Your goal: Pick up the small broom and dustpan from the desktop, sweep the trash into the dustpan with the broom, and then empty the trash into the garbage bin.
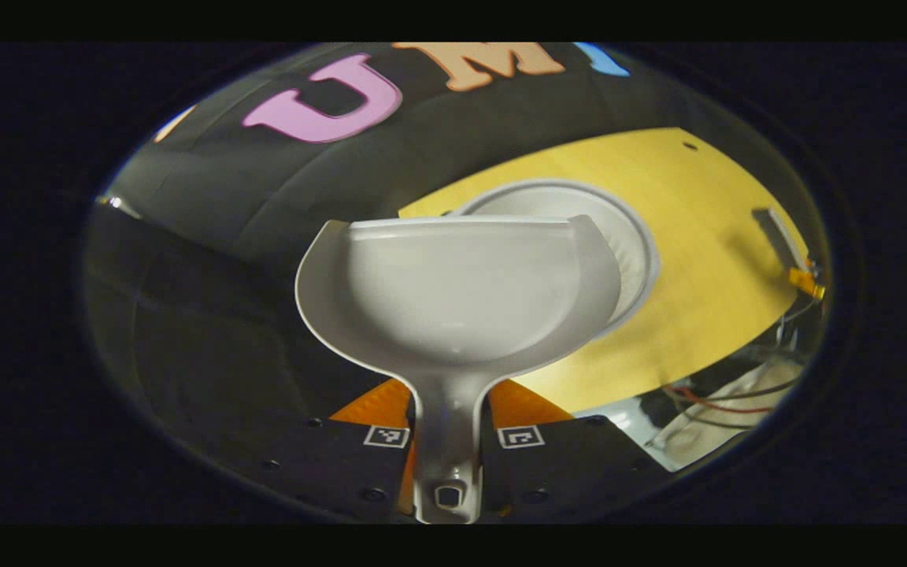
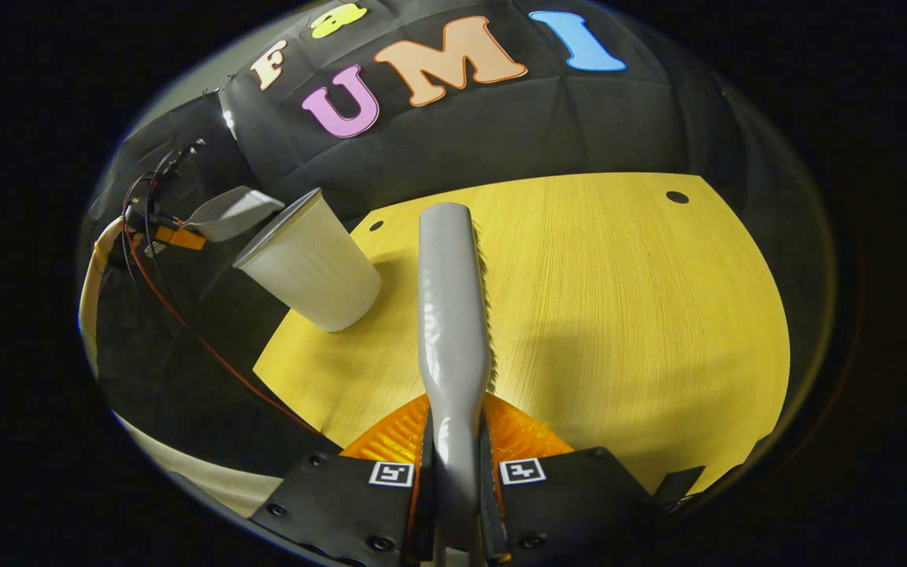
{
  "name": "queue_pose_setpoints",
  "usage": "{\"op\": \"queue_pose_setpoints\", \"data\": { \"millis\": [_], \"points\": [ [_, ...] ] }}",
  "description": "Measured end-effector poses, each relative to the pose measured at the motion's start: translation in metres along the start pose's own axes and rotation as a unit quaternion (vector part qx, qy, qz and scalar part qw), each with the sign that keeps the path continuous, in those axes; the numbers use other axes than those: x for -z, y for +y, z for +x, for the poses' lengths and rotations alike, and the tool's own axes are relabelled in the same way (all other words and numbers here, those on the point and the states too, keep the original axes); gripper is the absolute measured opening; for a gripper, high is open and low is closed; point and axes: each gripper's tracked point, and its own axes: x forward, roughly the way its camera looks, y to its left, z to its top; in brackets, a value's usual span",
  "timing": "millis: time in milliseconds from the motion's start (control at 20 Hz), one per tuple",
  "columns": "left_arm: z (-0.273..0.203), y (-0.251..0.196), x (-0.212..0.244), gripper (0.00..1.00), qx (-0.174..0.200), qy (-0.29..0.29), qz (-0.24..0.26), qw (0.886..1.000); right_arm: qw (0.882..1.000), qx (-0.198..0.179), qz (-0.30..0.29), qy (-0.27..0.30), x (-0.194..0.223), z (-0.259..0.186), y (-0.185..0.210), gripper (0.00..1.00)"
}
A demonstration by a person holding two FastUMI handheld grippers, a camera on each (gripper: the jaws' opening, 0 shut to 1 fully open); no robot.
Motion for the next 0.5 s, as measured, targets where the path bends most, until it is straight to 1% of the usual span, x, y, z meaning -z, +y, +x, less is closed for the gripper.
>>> {"op": "queue_pose_setpoints", "data": {
  "millis": [100,200,300,400,450,500],
  "points": [
    [-0.021,-0.012,-0.016,0.27,0.018,-0.063,-0.061,0.996,1.0,-0.006,-0.006,0.006,-0.005,-0.001,-0.004,0.25],
    [-0.04,-0.028,-0.046,0.27,0.028,-0.113,-0.098,0.988,1.0,-0.009,-0.004,-0.004,-0.013,-0.006,-0.01,0.25],
    [-0.066,-0.047,-0.067,0.27,0.044,-0.161,-0.087,0.982,1.0,-0.01,0.007,-0.015,-0.017,-0.014,-0.019,0.25],
    [-0.085,-0.095,-0.083,0.26,0.071,-0.202,-0.079,0.974,1.0,-0.004,0.019,-0.022,-0.018,-0.022,-0.034,0.25],
    [-0.087,-0.129,-0.095,0.26,0.088,-0.218,-0.081,0.969,0.999,0.009,0.024,-0.027,-0.015,-0.028,-0.047,0.25],
    [-0.085,-0.152,-0.101,0.26,0.105,-0.227,-0.085,0.964,0.999,0.021,0.029,-0.031,-0.013,-0.034,-0.058,0.25]
  ]
}}
